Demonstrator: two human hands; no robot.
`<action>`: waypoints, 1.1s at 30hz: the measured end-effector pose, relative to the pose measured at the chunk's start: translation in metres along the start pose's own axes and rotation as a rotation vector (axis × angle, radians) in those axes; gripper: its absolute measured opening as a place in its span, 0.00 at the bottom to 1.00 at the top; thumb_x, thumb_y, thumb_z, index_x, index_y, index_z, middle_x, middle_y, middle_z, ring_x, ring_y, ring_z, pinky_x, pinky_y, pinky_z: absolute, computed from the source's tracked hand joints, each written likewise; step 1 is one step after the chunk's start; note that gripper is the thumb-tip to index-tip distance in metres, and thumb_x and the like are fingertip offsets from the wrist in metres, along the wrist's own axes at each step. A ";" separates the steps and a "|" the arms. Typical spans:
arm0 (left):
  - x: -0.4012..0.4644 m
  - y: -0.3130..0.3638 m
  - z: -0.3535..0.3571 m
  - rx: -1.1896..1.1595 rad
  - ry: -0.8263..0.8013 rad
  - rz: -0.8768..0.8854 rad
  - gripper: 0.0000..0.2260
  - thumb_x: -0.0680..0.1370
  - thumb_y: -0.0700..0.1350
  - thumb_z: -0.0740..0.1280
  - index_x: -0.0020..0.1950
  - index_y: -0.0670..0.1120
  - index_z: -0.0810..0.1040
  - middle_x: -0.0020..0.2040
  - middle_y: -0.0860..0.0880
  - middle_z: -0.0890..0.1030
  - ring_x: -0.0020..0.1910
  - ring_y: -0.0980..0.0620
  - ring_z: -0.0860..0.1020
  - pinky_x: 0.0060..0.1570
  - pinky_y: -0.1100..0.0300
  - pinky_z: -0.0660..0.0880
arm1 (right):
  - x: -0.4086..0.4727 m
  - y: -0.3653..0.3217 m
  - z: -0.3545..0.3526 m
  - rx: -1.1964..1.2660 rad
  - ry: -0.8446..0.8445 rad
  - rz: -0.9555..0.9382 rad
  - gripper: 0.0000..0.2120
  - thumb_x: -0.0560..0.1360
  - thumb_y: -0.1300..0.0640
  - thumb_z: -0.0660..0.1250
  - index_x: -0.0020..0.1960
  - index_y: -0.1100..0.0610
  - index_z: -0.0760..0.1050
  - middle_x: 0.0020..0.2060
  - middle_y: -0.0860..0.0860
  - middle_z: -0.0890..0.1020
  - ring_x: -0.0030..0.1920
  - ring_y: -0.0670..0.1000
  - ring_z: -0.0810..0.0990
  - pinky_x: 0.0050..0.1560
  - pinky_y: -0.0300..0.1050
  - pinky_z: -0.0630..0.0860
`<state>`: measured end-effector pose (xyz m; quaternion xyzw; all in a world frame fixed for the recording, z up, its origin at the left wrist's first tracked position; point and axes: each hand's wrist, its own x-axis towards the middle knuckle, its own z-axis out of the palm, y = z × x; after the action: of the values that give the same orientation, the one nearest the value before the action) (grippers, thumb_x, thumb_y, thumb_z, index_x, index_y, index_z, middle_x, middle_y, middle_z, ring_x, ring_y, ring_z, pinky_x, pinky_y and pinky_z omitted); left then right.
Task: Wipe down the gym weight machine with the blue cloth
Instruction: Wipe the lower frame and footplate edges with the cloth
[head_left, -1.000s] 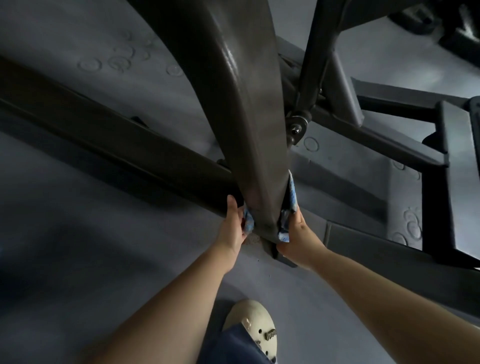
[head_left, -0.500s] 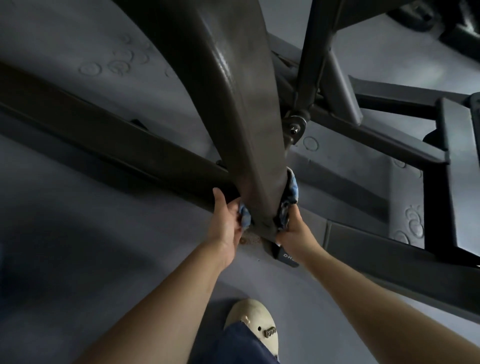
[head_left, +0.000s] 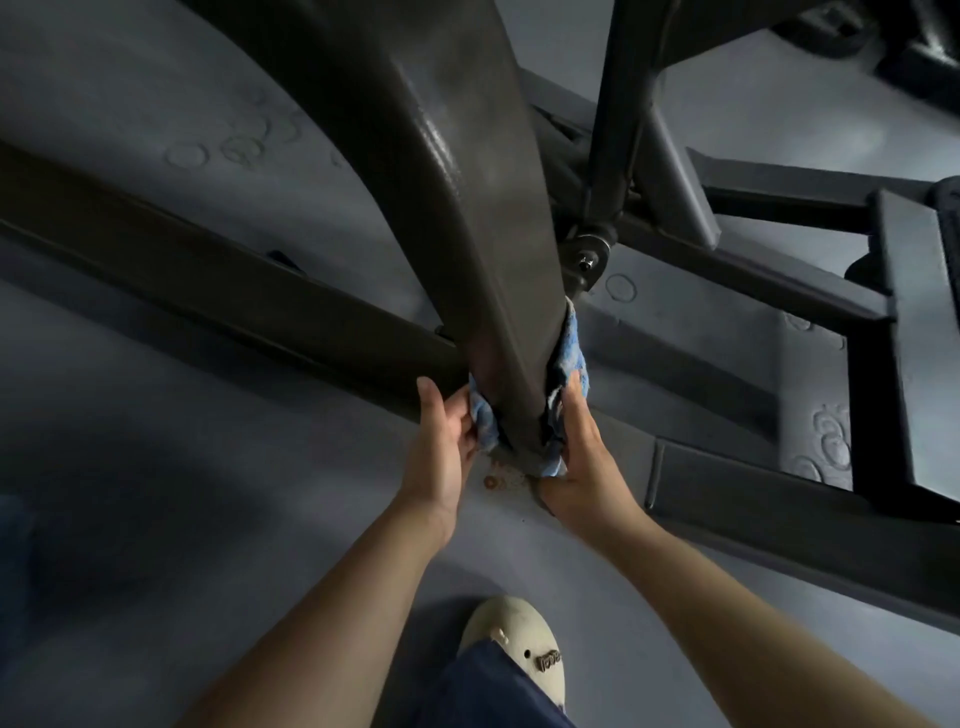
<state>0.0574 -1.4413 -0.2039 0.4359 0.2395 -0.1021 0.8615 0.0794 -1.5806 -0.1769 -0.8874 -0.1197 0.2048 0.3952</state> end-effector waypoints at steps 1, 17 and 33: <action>-0.001 -0.002 0.002 0.016 -0.007 -0.011 0.34 0.77 0.64 0.36 0.74 0.50 0.64 0.69 0.50 0.71 0.69 0.54 0.68 0.71 0.58 0.59 | 0.000 0.003 0.000 -0.034 0.001 0.006 0.51 0.68 0.71 0.66 0.70 0.37 0.36 0.77 0.47 0.50 0.76 0.50 0.54 0.66 0.46 0.69; 0.018 -0.026 0.018 0.008 0.120 -0.244 0.21 0.81 0.57 0.40 0.65 0.50 0.63 0.57 0.44 0.74 0.53 0.50 0.74 0.51 0.65 0.67 | 0.025 0.040 -0.016 -0.498 -0.167 0.295 0.32 0.74 0.63 0.61 0.74 0.64 0.52 0.74 0.55 0.58 0.60 0.60 0.73 0.46 0.40 0.64; 0.009 -0.016 0.010 0.372 0.350 -0.073 0.09 0.79 0.38 0.61 0.54 0.34 0.77 0.45 0.40 0.78 0.44 0.46 0.75 0.42 0.58 0.71 | -0.023 0.029 0.022 0.263 0.244 0.332 0.27 0.74 0.70 0.59 0.69 0.50 0.65 0.68 0.51 0.69 0.64 0.49 0.71 0.65 0.51 0.71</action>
<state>0.0620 -1.4582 -0.2143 0.5889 0.3776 -0.0984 0.7077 0.0500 -1.5944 -0.2059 -0.8540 0.1041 0.1721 0.4798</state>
